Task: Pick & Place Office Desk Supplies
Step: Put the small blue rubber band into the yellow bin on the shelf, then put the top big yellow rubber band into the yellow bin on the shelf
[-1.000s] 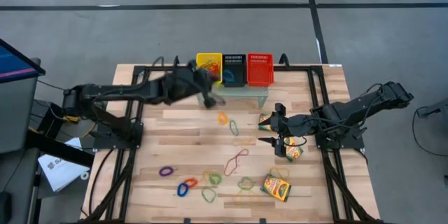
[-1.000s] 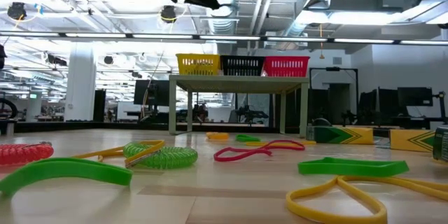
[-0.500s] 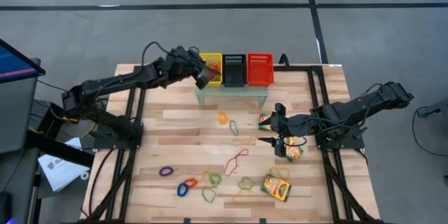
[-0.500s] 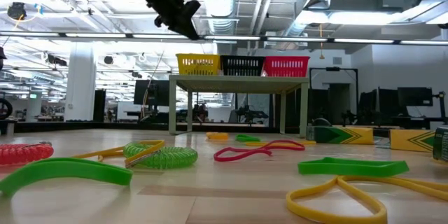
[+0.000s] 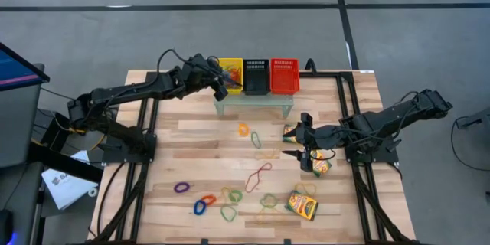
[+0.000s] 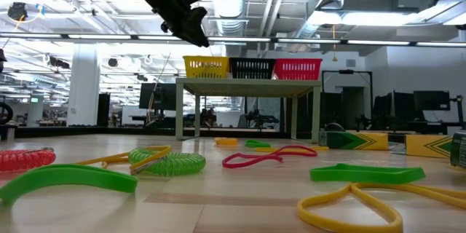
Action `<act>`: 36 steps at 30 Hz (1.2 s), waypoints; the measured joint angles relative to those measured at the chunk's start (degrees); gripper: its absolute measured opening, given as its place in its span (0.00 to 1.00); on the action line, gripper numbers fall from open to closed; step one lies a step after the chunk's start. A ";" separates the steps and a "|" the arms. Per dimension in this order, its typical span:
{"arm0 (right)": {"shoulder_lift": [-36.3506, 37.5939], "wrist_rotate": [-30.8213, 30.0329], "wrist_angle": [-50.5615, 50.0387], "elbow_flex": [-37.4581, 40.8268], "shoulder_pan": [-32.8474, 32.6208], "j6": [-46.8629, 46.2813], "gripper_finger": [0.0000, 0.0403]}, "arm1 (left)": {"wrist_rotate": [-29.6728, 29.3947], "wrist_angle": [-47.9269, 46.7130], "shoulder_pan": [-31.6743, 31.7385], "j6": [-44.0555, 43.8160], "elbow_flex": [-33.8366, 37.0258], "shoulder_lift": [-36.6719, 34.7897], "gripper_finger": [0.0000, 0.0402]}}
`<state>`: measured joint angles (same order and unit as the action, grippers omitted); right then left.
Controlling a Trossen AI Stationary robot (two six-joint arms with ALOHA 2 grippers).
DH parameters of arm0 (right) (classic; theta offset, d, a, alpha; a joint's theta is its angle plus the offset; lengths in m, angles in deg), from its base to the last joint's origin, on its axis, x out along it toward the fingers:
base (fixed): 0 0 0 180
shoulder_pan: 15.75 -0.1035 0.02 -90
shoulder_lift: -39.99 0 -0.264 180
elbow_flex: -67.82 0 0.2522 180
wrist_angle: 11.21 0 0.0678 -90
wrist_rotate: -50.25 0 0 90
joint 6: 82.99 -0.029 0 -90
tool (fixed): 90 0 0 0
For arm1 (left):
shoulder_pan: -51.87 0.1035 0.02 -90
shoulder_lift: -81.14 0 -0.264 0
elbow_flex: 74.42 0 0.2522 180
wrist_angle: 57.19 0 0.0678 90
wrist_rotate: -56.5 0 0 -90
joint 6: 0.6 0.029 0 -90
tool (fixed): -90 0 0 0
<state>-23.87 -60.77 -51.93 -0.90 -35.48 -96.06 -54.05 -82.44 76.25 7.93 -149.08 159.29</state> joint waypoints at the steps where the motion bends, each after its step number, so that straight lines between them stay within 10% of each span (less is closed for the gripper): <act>1: 0.00 0.00 0.00 0.00 0.00 -0.01 0.63 | 0.02 -0.02 -0.05 0.00 0.02 0.00 0.45; 11: 0.00 -0.02 0.17 -0.02 0.01 -0.01 0.63 | -6.45 1.84 -7.48 0.78 -1.16 -8.53 0.56; 23: -0.36 -0.02 0.94 -0.05 3.79 -0.46 0.63 | -9.13 -8.13 -24.16 1.51 -0.93 -29.60 0.03; 36: -11.78 0.01 4.50 -0.07 6.48 0.03 0.63 | -31.21 -4.28 -44.82 -12.71 23.09 -41.80 0.00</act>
<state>-35.64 -60.76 -47.43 -0.97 -28.99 -96.03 -85.26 -86.71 31.43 -4.77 -125.99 117.49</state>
